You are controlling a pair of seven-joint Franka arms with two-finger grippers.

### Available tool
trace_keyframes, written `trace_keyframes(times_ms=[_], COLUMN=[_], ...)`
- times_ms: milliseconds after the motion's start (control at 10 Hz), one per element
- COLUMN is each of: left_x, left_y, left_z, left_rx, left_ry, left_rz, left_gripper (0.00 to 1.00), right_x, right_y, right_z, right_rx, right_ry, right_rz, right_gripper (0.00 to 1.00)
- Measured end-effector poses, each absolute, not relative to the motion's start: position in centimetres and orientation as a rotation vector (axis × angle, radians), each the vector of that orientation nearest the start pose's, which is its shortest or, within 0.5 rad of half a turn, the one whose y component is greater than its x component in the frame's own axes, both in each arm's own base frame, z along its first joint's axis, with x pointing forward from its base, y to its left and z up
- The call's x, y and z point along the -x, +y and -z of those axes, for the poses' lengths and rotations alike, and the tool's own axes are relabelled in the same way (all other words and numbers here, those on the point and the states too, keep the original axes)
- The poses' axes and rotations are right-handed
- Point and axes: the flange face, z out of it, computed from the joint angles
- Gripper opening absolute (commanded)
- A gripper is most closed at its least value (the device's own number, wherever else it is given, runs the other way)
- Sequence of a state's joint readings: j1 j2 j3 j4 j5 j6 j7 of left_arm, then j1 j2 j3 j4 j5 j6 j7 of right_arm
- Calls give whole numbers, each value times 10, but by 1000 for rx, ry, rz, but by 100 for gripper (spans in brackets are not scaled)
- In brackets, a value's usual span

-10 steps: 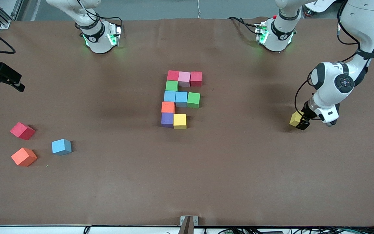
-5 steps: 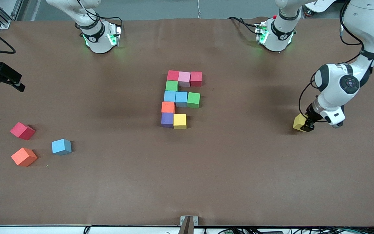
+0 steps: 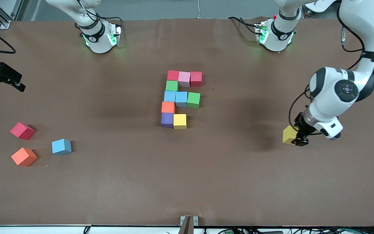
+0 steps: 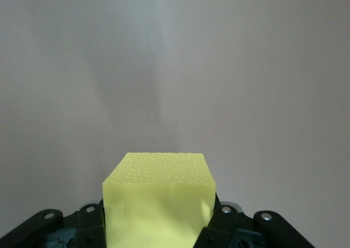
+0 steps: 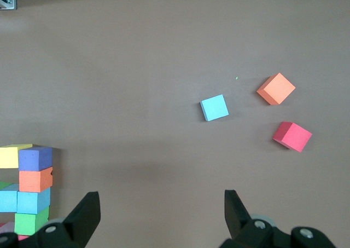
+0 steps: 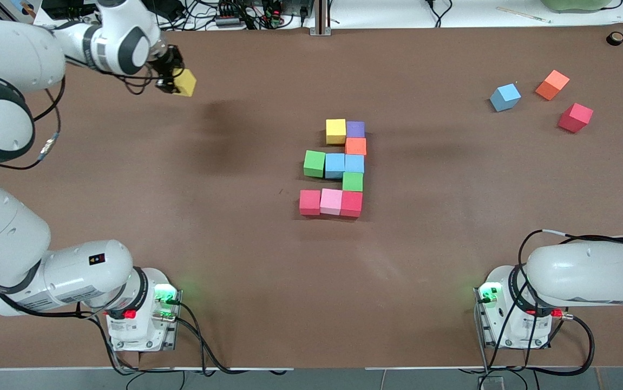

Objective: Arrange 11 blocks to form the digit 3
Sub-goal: 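Carry the yellow cube with the left gripper to the figure, then lower the yellow cube beside the other yellow cube and release it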

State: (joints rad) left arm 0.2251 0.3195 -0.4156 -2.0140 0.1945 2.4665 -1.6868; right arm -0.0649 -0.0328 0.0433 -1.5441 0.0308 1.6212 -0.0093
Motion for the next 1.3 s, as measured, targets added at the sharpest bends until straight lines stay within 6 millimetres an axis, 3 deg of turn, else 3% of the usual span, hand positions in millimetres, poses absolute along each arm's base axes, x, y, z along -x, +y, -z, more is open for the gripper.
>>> trace_keyframes(times_ms=[300, 599, 899, 1298], left_x=[-596, -568, -550, -521], left_y=[-244, -365, -435, -487], left_z=[-328, -294, -245, -206], left_rx=[2501, 2425, 2325, 2280], left_ry=[-2143, -2229, -2285, -2279], left_rz=[79, -58, -54, -3], left_gripper=[21, 21, 21, 21], right_x=[-550, -550, -550, -550], right_y=[-8, -8, -8, -5], right_z=[-660, -660, -660, -660], right_rx=[3109, 3109, 3109, 3109], right_ry=[18, 18, 17, 9], right_rz=[171, 171, 170, 169], right_gripper=[100, 100, 100, 100])
